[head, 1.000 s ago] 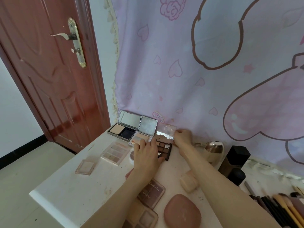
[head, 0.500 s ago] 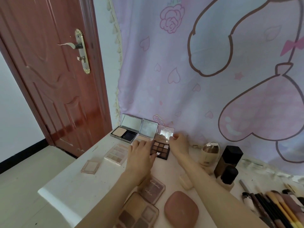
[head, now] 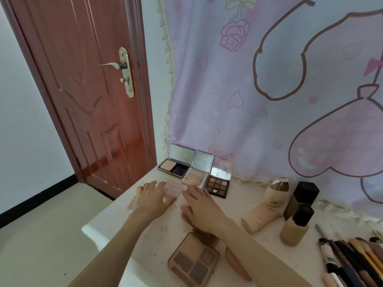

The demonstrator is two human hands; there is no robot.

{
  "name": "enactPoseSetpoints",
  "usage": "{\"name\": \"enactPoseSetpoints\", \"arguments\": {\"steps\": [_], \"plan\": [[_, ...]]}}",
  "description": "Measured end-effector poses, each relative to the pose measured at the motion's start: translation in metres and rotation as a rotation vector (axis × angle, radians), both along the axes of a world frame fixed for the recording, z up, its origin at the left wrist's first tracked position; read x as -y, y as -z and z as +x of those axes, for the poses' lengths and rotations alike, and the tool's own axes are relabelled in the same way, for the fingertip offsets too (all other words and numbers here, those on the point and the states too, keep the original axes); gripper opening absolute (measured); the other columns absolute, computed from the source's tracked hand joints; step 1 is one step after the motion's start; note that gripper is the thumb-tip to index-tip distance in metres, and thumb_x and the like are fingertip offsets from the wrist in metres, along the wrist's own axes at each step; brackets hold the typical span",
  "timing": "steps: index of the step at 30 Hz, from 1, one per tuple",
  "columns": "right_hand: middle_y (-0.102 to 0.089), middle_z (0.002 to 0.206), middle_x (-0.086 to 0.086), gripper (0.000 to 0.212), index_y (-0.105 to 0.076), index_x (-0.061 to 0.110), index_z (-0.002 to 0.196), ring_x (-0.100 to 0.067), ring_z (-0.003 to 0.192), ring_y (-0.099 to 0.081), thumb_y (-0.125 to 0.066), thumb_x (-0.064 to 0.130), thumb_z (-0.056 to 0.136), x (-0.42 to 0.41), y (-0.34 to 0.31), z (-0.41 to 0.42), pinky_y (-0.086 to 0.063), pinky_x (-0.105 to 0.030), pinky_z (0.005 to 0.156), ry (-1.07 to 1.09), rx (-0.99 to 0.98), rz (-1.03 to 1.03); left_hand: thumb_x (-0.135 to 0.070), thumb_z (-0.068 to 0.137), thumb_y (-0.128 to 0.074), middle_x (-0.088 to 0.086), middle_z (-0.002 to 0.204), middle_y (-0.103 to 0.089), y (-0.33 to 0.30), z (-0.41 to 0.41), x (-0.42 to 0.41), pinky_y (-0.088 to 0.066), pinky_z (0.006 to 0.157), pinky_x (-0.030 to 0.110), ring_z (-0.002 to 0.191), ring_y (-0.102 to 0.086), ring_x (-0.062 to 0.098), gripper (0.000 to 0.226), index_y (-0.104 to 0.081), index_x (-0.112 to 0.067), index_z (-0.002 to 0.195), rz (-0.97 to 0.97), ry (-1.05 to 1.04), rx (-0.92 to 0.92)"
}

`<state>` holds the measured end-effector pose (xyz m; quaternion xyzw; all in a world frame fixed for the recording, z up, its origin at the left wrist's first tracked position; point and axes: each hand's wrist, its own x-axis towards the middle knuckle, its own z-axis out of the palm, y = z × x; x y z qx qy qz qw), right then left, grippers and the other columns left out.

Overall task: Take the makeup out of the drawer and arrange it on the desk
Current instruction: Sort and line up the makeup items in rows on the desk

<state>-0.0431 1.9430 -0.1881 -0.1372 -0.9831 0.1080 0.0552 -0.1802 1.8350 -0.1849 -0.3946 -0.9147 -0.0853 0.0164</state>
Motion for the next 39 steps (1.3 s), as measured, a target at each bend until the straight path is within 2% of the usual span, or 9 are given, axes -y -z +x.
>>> {"name": "enactPoseSetpoints", "arguments": {"steps": [7, 12, 17, 19, 23, 26, 30, 33, 39], "plan": [[0.017, 0.156, 0.0, 0.058, 0.005, 0.016, 0.149, -0.012, 0.142, 0.02, -0.018, 0.039, 0.101, 0.009, 0.014, 0.009, 0.01, -0.032, 0.114, 0.019, 0.16, -0.046, -0.054, 0.085, -0.048, 0.003, 0.131, -0.049, 0.001, 0.003, -0.004, -0.024, 0.1, 0.036, 0.122, -0.041, 0.023, 0.057, -0.04, -0.024, 0.133, 0.034, 0.007, -0.005], [0.017, 0.156, 0.003, 0.056, 0.006, 0.018, 0.149, -0.01, 0.141, 0.021, -0.015, 0.037, 0.101, 0.013, 0.018, 0.018, 0.014, -0.03, 0.111, -0.002, 0.132, -0.001, -0.044, 0.084, -0.054, 0.003, 0.135, -0.043, -0.006, 0.005, 0.012, -0.025, 0.104, 0.036, 0.124, -0.034, 0.026, 0.06, -0.037, -0.021, 0.137, 0.203, 0.044, 0.031], [0.003, 0.158, 0.004, 0.051, -0.007, 0.018, 0.15, -0.01, 0.144, 0.011, -0.019, 0.03, 0.101, 0.016, 0.012, 0.027, 0.009, -0.033, 0.116, -0.038, 0.083, -0.038, -0.032, 0.082, -0.066, 0.001, 0.134, -0.045, -0.023, 0.022, 0.038, -0.028, 0.098, 0.025, 0.122, -0.031, 0.018, 0.061, -0.041, -0.018, 0.136, 0.527, 0.134, 0.219], [-0.017, 0.155, 0.002, 0.047, -0.024, 0.016, 0.146, -0.013, 0.144, -0.005, -0.024, 0.029, 0.101, 0.019, 0.004, 0.028, 0.0, -0.035, 0.118, -0.01, -0.016, -0.186, -0.032, 0.081, -0.068, -0.002, 0.132, -0.047, -0.031, 0.033, 0.047, -0.031, 0.095, 0.024, 0.12, -0.035, 0.016, 0.06, -0.043, -0.02, 0.134, 0.594, 0.161, 0.266], [-0.054, 0.134, 0.003, 0.04, -0.054, 0.026, 0.129, -0.005, 0.118, -0.051, -0.045, 0.043, 0.094, 0.036, -0.025, 0.034, -0.037, -0.024, 0.101, 0.192, -0.385, -0.992, -0.035, 0.078, -0.071, -0.008, 0.122, -0.053, -0.046, 0.056, 0.061, -0.044, 0.096, 0.033, 0.11, -0.05, 0.012, 0.058, -0.047, -0.026, 0.13, 0.706, 0.182, 0.422], [-0.066, 0.116, 0.001, 0.029, -0.07, 0.028, 0.105, -0.011, 0.111, -0.06, -0.054, 0.044, 0.086, 0.038, -0.037, 0.04, -0.043, -0.026, 0.099, 0.08, -0.527, -1.34, -0.03, 0.076, -0.073, -0.009, 0.115, -0.058, -0.052, 0.078, 0.066, -0.047, 0.095, 0.029, 0.105, -0.054, 0.007, 0.049, -0.053, -0.028, 0.121, 0.792, 0.272, 0.565], [-0.068, 0.112, -0.006, 0.033, -0.069, 0.021, 0.106, -0.022, 0.109, -0.063, -0.064, 0.041, 0.08, 0.04, -0.043, 0.05, -0.049, -0.035, 0.094, -0.024, -0.652, -1.475, -0.046, 0.067, -0.068, -0.015, 0.11, -0.061, -0.055, 0.1, 0.068, -0.046, 0.094, 0.021, 0.102, -0.057, 0.004, 0.047, -0.055, -0.04, 0.111, 0.819, 0.308, 0.649], [-0.068, 0.113, -0.008, 0.031, -0.068, 0.022, 0.108, -0.026, 0.109, -0.063, -0.063, 0.037, 0.081, 0.041, -0.049, 0.059, -0.049, -0.041, 0.095, -0.051, -0.66, -1.45, -0.044, 0.068, -0.067, -0.018, 0.117, -0.059, -0.057, 0.107, 0.067, -0.043, 0.097, 0.02, 0.107, -0.055, 0.001, 0.044, -0.055, -0.044, 0.111, 0.823, 0.34, 0.668], [-0.066, 0.115, -0.013, 0.042, -0.059, 0.009, 0.12, -0.029, 0.108, -0.062, -0.063, 0.031, 0.084, 0.042, -0.057, 0.073, -0.05, -0.036, 0.094, -0.053, -0.689, -1.559, -0.044, 0.071, -0.066, -0.011, 0.128, -0.058, -0.059, 0.113, 0.061, -0.042, 0.103, 0.03, 0.117, -0.053, 0.001, 0.055, -0.058, -0.027, 0.123, 0.819, 0.382, 0.747]]}}
